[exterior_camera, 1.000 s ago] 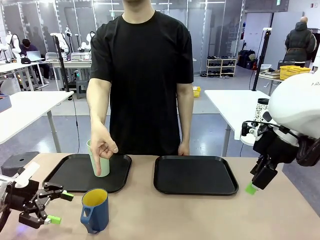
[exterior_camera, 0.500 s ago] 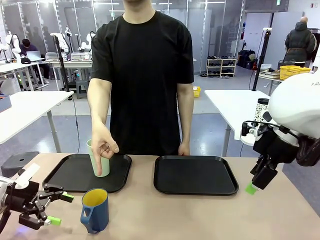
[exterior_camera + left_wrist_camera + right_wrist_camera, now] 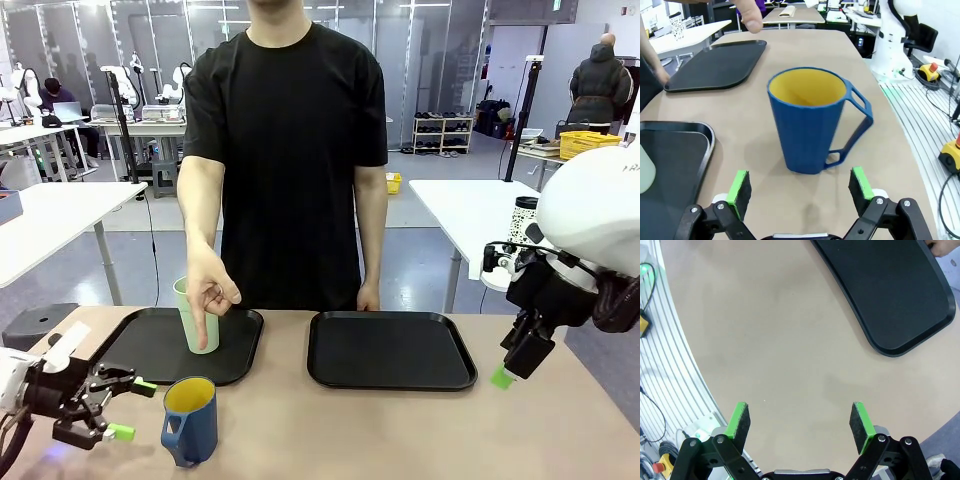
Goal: Sort and store the cups by type.
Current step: Pick up the Handle plastic cup and place it into the empty Flat Tray.
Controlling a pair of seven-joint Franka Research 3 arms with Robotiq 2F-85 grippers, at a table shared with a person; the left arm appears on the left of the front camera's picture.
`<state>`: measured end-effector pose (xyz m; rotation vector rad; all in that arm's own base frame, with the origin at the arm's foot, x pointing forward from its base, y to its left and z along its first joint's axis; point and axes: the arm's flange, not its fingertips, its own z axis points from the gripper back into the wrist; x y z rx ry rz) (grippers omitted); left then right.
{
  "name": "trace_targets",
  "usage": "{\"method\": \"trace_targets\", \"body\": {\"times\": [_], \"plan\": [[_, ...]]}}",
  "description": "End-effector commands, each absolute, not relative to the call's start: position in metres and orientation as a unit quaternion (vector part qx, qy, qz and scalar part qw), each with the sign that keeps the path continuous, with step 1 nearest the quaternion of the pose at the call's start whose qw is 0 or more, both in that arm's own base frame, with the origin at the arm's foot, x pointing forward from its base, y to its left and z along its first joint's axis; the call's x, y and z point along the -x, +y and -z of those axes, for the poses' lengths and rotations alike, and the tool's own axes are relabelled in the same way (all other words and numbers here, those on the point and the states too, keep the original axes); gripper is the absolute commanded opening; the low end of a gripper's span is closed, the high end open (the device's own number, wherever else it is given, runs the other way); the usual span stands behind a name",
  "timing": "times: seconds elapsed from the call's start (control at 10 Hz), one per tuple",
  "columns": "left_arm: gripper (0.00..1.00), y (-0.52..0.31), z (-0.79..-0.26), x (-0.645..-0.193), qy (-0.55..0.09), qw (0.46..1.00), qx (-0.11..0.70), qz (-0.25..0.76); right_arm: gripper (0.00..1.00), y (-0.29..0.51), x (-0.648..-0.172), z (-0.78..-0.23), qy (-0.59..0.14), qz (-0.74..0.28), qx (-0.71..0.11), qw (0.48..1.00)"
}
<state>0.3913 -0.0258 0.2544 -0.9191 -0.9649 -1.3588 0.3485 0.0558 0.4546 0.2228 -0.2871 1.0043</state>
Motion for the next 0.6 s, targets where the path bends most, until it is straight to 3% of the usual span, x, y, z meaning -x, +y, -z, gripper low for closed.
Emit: {"method": "trace_targets", "body": {"times": [0.0,0.5], "plan": [[1.00,-0.038,-0.239,-0.404,-0.424,0.572,0.370,0.596,1.00,0.056,-0.348,-0.452,-0.140,-0.474,-0.103,0.863],[1.00,-0.064,-0.235,-0.420,-0.406,0.552,0.393,0.613,1.00,0.056,-0.348,-0.452,-0.140,-0.474,-0.103,0.863]]}}
